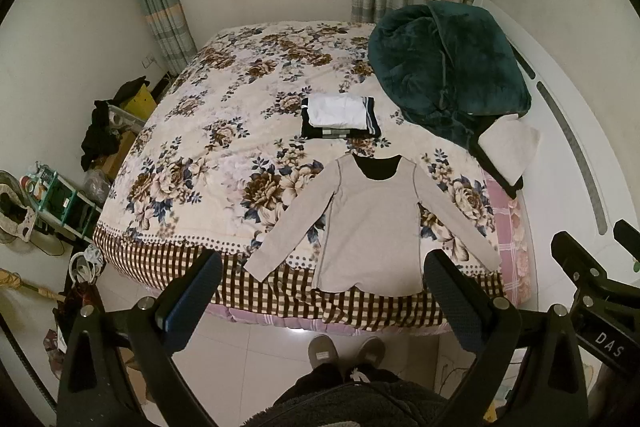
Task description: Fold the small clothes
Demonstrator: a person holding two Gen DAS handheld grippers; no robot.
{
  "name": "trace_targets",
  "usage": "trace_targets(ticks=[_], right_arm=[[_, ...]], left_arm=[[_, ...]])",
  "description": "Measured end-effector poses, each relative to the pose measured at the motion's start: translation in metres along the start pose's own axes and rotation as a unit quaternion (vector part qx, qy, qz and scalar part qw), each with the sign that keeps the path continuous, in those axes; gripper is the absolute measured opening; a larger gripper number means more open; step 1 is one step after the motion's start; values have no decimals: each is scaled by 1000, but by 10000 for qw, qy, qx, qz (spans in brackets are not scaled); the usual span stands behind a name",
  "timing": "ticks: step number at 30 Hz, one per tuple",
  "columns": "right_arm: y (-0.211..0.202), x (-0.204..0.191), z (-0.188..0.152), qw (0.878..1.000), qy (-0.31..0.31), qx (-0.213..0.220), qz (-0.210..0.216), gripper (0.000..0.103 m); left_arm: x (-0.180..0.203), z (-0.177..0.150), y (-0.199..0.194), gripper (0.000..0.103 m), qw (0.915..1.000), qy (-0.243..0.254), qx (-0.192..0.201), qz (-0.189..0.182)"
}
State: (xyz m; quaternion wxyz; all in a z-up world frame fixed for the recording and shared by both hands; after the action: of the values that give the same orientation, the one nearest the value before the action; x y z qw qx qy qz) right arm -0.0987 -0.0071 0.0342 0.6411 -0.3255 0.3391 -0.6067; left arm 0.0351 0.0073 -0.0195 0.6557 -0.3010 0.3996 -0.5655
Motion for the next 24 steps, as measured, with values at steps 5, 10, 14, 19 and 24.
trace_targets(ticks=[5,10,14,19,24], right_arm=[[-3,0,6,10000,-11,8,18,103],[-3,0,5,10000,-6,10,19,103],[-4,-1,4,10000,-2,16,20,103],[-4,-1,2,10000,1,20,17,103],[-4,-1,2,10000,2,29,24,103]], left_arm=[[-1,1,0,103,10000,-4,5,-6],[-1,-1,0,103,10000,5,12,-13],[-1,-2,0,103,10000,0,15,-8],[-2,-2,-1,103,10000,-10,23,-7],[-3,-3,-1,103,10000,-7,36,-11]])
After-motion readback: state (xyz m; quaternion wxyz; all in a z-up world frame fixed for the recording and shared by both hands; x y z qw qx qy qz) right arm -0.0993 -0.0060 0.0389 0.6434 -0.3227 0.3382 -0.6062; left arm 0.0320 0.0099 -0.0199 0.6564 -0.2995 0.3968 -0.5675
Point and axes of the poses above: each gripper's, at about its wrist camera, not at the fingertips, and y roughly the way its jaws point, x to its right, z to its top, the point moved 5 cm from there along y, roughly the way its jaws point, and after that the axes turned 10 degrees about z, right-handed, at the moved point
